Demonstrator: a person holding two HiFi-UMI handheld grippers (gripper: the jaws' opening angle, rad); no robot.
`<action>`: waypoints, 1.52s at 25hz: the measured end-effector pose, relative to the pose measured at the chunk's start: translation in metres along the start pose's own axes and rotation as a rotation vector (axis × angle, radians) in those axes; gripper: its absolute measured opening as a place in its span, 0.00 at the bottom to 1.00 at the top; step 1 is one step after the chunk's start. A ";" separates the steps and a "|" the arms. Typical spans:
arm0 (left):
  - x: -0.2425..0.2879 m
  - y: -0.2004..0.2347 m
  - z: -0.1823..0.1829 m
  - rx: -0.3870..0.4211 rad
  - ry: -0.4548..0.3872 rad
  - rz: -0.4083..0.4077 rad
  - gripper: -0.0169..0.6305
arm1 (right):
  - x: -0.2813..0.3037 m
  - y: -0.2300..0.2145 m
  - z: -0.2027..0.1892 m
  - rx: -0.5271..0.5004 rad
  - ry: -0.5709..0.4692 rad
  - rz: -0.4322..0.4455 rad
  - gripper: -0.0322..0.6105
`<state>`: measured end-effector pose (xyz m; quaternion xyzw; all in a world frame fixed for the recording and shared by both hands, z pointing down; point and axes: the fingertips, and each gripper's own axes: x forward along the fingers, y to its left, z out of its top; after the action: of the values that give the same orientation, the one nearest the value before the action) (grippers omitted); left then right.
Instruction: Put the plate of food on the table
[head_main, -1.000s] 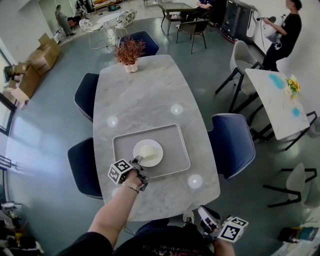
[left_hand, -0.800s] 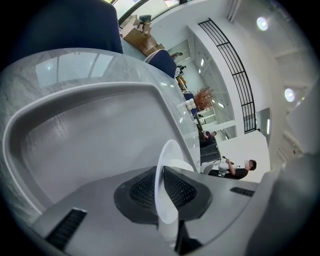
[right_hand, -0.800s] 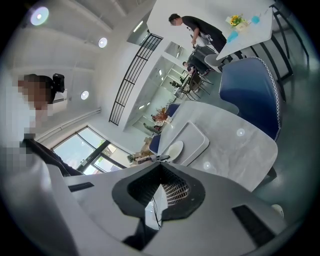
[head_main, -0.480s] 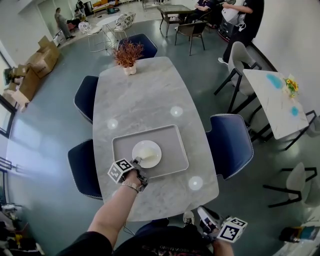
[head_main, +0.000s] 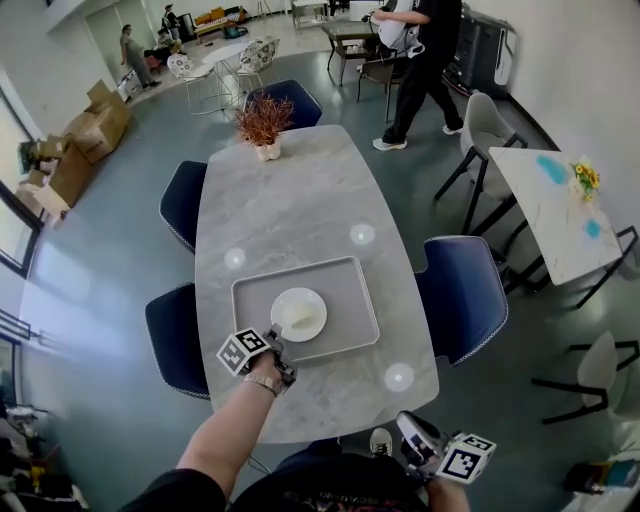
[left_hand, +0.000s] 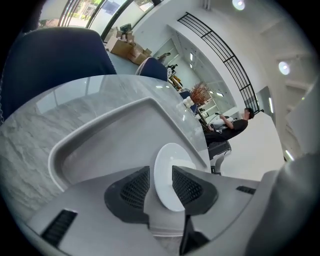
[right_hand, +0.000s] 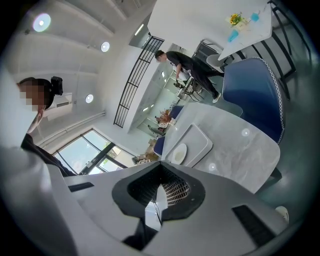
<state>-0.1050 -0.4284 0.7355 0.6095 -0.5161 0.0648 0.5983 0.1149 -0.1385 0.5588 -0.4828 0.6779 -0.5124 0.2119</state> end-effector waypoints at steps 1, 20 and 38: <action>-0.004 0.003 0.000 0.000 -0.009 0.001 0.22 | 0.000 0.001 0.001 0.002 0.003 0.008 0.07; -0.196 -0.086 -0.123 0.004 0.022 -0.690 0.04 | -0.034 0.028 -0.010 -0.118 0.294 0.264 0.07; -0.326 -0.112 -0.326 0.465 0.101 -0.773 0.04 | -0.074 0.041 -0.082 -0.157 0.577 0.411 0.07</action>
<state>0.0003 -0.0170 0.5242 0.8718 -0.1925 -0.0194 0.4500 0.0656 -0.0337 0.5385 -0.1868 0.8299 -0.5207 0.0725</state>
